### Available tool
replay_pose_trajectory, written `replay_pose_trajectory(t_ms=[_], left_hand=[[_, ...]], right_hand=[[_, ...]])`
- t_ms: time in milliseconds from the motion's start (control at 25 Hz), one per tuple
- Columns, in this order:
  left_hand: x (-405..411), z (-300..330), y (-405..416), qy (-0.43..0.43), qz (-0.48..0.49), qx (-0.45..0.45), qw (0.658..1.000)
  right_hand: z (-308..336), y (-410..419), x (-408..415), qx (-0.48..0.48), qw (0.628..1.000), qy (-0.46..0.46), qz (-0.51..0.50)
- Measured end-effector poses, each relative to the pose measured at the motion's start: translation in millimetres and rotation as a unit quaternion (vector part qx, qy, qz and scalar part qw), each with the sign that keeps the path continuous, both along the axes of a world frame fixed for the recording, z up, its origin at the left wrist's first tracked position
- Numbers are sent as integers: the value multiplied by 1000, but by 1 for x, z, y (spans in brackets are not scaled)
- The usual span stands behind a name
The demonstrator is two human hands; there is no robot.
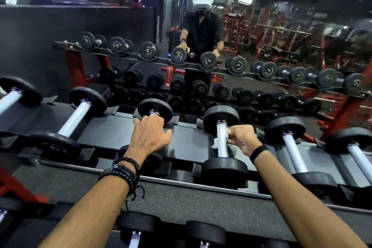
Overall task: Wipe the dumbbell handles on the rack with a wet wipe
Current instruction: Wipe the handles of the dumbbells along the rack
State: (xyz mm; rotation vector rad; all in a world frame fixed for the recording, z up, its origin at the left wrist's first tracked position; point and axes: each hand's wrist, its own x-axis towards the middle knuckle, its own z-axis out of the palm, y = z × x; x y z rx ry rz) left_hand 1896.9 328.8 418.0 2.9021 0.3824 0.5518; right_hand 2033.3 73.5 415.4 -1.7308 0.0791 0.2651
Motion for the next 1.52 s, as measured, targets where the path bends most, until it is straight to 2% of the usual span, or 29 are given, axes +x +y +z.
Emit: replay_pose_trajectory(t_ms=[80,160,240,320,520,680,760,800,880,1000,1120,1200,1280,1320,1400,1480,1520], left_hand=[[-1,1,-1,-5,5,-4,1000],[-1,2,-3,-1,5,-1,1000],[1,2,-3,18,6,29,999],[3,1,-4,41,5,68,997],[1,3,-2,36,11,54,998],[1,3,-4,45,17,75,996],[3,3,-3,45,19,84,995],[3,3,-4,51,19,81,995],[2,3,-5,49,16,72,996],[1,6,-3,34,19,67,997],[3,6,-3,36,23,66,997],[5,1,-1,39,21,70,997],[6,-1,-1,46,18,83,995],[6,-2,-1,51,17,87,995],[5,-1,-1,50,16,84,995],[3,1,-2,47,16,79,996],[2,2,-2,46,17,77,996]], right_hand=[[6,2,-2,58,998,39,2],[5,-16,-25,79,988,102,85],[1,-38,-44,59,974,160,152],[0,-43,-35,101,964,196,151],[15,-9,-1,178,960,172,127],[-5,-20,-33,102,951,206,209],[-6,-22,-39,80,941,188,271],[-3,-15,-32,89,939,192,269],[2,9,-13,138,949,197,203],[-2,33,7,109,971,178,116],[-10,19,-14,67,962,191,182],[-15,0,-30,-9,962,136,237],[-12,-9,-34,-186,947,37,261],[-9,-9,-28,-231,942,-6,244],[-1,-3,-11,-222,959,-74,161],[6,4,4,-167,979,-98,61],[4,4,9,-143,984,-93,42]])
